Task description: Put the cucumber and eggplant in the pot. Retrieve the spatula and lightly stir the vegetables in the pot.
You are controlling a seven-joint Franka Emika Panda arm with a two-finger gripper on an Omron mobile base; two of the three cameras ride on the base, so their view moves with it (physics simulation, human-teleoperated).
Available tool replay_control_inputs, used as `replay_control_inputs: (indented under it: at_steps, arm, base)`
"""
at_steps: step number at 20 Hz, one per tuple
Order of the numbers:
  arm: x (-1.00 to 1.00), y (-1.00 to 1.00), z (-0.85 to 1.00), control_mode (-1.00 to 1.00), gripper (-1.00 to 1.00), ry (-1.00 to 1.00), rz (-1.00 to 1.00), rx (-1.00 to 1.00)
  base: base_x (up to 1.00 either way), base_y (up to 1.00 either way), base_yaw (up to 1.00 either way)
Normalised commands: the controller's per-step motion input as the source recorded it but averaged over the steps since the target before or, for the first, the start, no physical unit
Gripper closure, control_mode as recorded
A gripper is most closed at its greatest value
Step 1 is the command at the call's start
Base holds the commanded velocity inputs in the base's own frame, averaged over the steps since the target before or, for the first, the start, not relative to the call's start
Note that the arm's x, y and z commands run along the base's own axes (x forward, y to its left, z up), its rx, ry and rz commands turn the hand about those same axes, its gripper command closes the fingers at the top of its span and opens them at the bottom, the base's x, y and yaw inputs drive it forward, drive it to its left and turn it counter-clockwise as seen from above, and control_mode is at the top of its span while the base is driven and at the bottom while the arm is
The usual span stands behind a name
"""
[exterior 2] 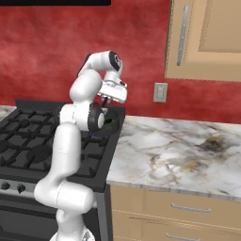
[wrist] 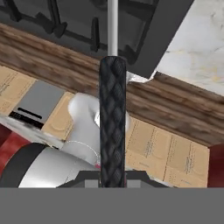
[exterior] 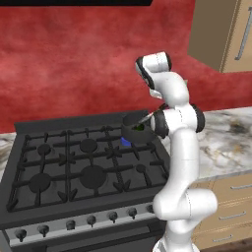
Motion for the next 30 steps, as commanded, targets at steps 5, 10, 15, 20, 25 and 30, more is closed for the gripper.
replay_control_inputs:
  at_steps: [5,10,15,20,25,30]
  arm:
    - [0.77,-0.13,-0.44,-1.00,1.00,0.08,0.00,-0.04]
    - [0.59,0.03,-0.59,-1.00,1.00,0.08,0.00,-0.04]
    - [0.24,0.01,-0.11,-1.00,1.00,0.06,0.00,-0.01]
    - [0.03,0.00,0.00,-1.00,1.00,0.04,0.00,0.00]
    - [-0.07,0.00,0.00,-1.00,1.00,0.10,0.01,0.00]
    - [0.00,0.05,0.00,-1.00,1.00,0.00,0.11,0.00]
  base:
    - [0.00,0.00,0.00]
    - [0.00,0.00,0.00]
    - [0.00,0.00,0.00]
    - [0.00,0.00,0.00]
    - [0.00,0.00,0.00]
    - [0.00,0.00,0.00]
